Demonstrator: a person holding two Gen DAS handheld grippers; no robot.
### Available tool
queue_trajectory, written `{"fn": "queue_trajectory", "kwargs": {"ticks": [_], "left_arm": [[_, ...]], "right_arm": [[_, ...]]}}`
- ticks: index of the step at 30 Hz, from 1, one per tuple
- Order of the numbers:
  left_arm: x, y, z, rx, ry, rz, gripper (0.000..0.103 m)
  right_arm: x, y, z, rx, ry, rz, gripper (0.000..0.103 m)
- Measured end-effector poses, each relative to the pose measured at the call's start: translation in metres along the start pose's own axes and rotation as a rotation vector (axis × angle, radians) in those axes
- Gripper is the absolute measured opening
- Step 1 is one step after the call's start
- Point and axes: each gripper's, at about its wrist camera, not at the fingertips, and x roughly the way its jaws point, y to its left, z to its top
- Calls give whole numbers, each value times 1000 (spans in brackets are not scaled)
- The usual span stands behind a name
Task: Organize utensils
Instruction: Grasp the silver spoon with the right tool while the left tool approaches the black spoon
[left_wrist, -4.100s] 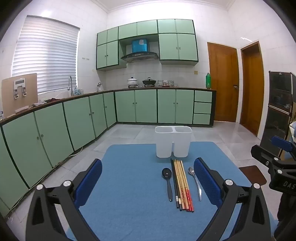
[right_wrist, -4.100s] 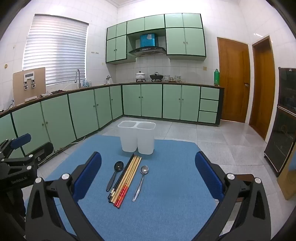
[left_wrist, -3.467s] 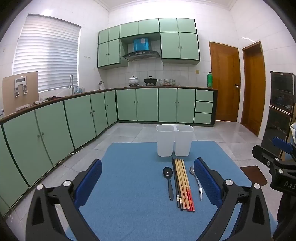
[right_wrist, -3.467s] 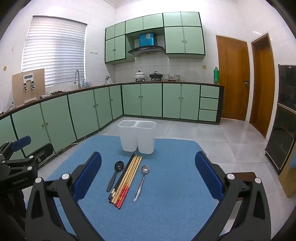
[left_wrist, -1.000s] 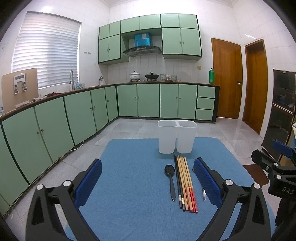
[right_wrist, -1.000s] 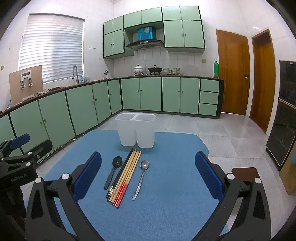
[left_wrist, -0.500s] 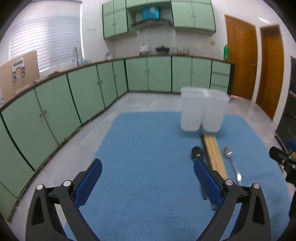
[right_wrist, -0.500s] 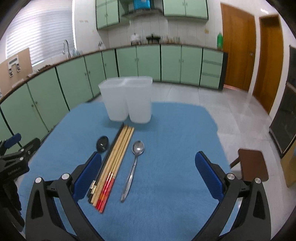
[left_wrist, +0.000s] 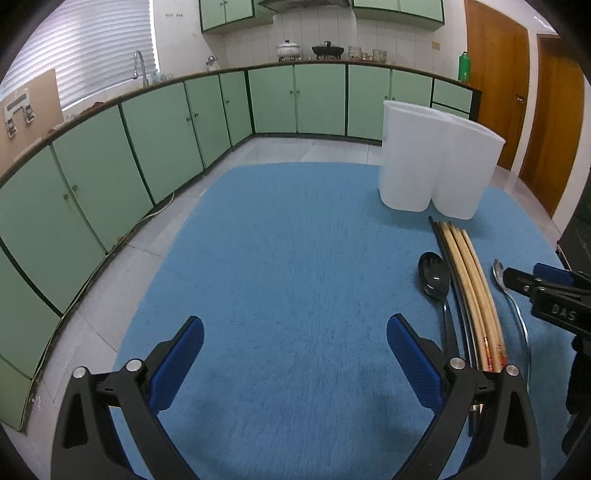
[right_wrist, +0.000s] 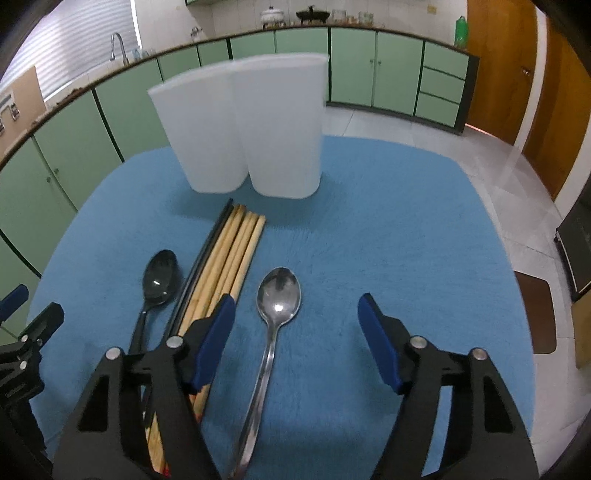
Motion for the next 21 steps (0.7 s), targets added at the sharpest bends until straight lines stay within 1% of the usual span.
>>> {"fn": "queue_trajectory", "kwargs": {"ticks": [2,4,6,8,12,15,17,21], "left_arm": [[5,-3,2,5,5,-3,97],[8,-5,3,9,11,-8,97],[11,-8,6,15,17,-18,97],[15,-13,8,21,21,-32,97],[21,-29,17,45,24,-84,97],[27,-45,24,79,23,-111,97],[33,-54,27,96,30,-122,97],[48,-70,31,132,67,-134,97]], "right_arm": [[6,1,0,2,20,-3,56],[11,1,0,18,40,10,52],[10,3,1,8,30,-2,46],[11,5,2,-4,24,5,28],[7,4,1,-7,14,22,28],[5,-8,5,26,16,34,28],[3,-14,6,40,17,38,28],[7,-24,12,56,15,42,28]]}}
